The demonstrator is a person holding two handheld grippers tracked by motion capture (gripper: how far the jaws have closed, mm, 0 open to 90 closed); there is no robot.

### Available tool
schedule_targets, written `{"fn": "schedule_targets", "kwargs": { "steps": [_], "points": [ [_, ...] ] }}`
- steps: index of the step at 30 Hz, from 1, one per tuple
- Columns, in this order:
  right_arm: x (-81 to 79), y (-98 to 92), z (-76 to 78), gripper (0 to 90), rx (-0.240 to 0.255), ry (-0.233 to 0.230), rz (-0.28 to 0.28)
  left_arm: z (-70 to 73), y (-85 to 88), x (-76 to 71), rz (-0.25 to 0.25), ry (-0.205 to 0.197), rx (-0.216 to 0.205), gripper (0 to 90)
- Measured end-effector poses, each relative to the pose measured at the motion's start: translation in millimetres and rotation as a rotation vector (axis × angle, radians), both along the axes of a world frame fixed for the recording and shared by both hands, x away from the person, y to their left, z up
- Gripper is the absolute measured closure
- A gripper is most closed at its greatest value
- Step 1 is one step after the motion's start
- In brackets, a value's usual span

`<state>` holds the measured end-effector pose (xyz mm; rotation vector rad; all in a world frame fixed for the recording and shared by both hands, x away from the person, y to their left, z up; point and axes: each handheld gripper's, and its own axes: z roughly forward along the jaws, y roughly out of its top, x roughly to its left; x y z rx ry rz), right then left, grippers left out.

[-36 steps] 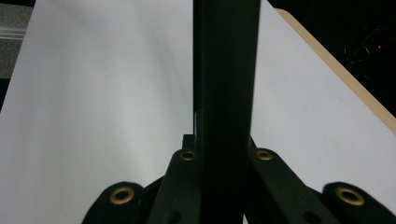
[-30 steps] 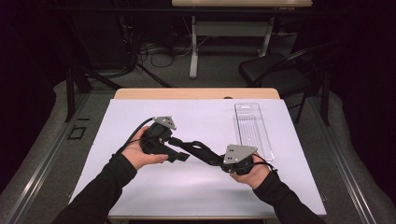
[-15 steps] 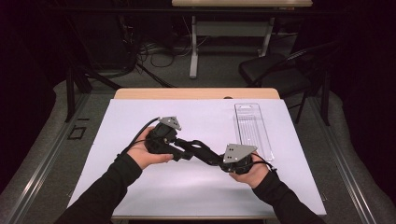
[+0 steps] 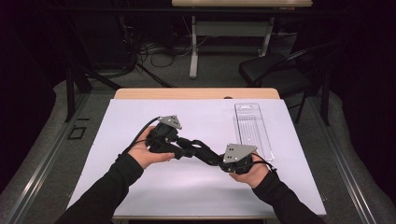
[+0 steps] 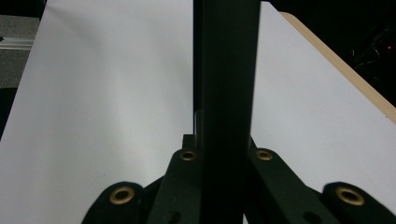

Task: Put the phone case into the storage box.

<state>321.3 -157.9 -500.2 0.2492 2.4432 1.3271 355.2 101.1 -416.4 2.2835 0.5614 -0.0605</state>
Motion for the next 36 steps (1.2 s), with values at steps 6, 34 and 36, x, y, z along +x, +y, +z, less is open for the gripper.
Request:
{"fn": "schedule_targets", "kwargs": {
  "steps": [6,34,36],
  "points": [
    [0.8,-0.5,-2.3,88.6,0.010,0.015,-0.002,-1.9,-1.7,-1.0,-0.029,0.001,-0.028,60.2],
    [3.2,-1.6,-6.2,88.6,0.051,0.055,0.001,-11.5,3.4,-1.9,-0.048,-0.043,-0.118,70.4],
    [3.1,-1.4,-6.2,88.6,0.051,0.057,0.000,-11.5,3.5,-1.9,-0.050,-0.045,-0.120,70.3]
  ]
}}
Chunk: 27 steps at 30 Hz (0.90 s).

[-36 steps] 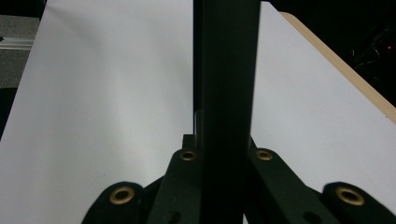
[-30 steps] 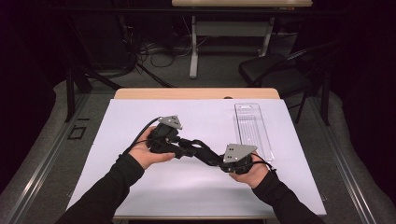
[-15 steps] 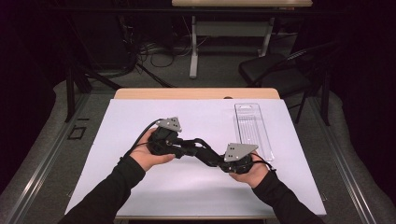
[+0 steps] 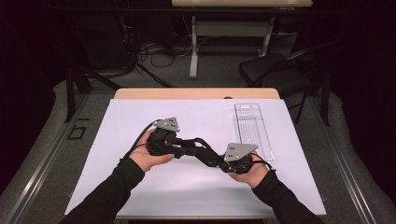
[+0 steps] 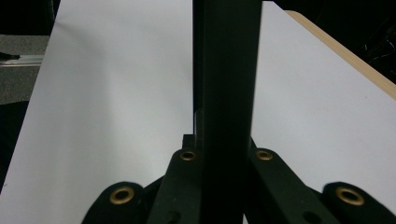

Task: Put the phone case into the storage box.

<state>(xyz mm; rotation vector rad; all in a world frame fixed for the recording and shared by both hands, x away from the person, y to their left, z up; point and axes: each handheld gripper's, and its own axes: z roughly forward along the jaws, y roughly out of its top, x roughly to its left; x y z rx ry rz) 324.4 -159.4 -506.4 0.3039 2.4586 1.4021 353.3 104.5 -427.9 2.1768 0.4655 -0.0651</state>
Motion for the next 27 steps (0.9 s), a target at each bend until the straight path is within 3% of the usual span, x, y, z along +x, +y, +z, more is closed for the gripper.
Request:
{"fn": "schedule_targets", "kwargs": {
  "steps": [9,27],
  "points": [
    [-0.1,-0.2,0.1,88.6,0.010,0.002,0.002,1.4,0.9,-0.4,-0.009,-0.012,-0.015,70.2],
    [0.6,0.2,-0.4,88.7,0.013,0.010,0.000,1.4,1.6,-0.9,-0.002,0.006,-0.028,72.8]
  ]
}}
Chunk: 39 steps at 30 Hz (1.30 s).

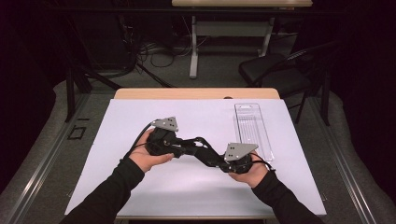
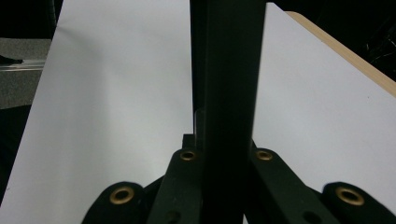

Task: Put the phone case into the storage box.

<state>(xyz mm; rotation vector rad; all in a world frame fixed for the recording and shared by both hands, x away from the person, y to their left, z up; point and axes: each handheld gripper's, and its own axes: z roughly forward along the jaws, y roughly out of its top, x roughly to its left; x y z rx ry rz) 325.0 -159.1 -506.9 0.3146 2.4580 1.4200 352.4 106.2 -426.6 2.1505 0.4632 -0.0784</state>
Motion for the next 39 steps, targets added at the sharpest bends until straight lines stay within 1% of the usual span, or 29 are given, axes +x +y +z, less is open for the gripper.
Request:
{"fn": "schedule_targets", "kwargs": {
  "steps": [4,9,15,24,27,30,34,39],
  "points": [
    [-0.1,0.4,-0.2,88.6,-0.002,0.001,-0.001,0.2,-0.3,-0.8,0.010,0.007,0.003,73.4],
    [0.0,0.6,-0.5,88.6,-0.004,0.005,0.000,-0.1,0.0,-0.1,0.009,0.015,0.010,75.2],
    [0.1,1.2,-1.0,88.5,-0.009,0.006,0.002,-0.6,0.5,0.6,0.015,0.036,0.011,75.6],
    [1.0,0.9,-0.9,88.2,0.001,0.025,0.008,0.0,0.8,0.4,0.002,0.024,0.008,77.7],
    [2.0,0.2,-1.2,88.3,0.005,0.038,0.019,0.5,0.4,-0.2,-0.016,0.003,0.009,78.0],
    [2.5,-0.4,-1.3,88.5,0.012,0.053,0.035,1.5,0.7,-0.7,-0.030,-0.008,0.010,77.8],
    [2.6,-0.8,-1.0,88.6,0.020,0.056,0.041,1.6,0.7,-0.8,-0.039,-0.028,0.003,76.1],
    [2.6,-0.2,-1.4,88.6,0.020,0.057,0.042,1.3,1.0,-0.9,-0.043,-0.033,0.007,75.4]
  ]
}}
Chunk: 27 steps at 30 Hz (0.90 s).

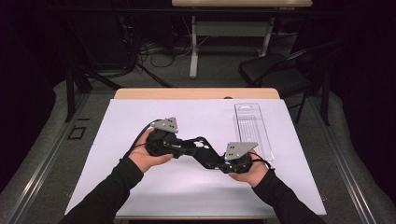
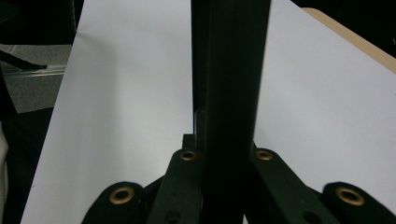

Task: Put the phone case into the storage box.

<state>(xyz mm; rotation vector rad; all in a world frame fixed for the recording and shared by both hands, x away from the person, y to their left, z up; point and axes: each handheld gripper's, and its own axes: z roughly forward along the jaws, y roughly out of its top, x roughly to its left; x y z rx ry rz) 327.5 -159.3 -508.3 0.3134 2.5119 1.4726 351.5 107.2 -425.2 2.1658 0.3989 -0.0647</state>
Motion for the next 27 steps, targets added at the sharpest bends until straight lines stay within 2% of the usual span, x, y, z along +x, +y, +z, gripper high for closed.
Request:
{"fn": "schedule_targets", "kwargs": {
  "steps": [15,27],
  "points": [
    [1.9,-0.7,-1.3,87.7,0.003,0.028,0.000,-0.7,-1.2,0.0,-0.008,0.010,-0.003,80.8],
    [1.8,-0.2,-1.9,84.2,-0.005,0.029,-0.009,-0.8,-1.6,-0.4,-0.004,0.011,0.004,81.2]
  ]
}}
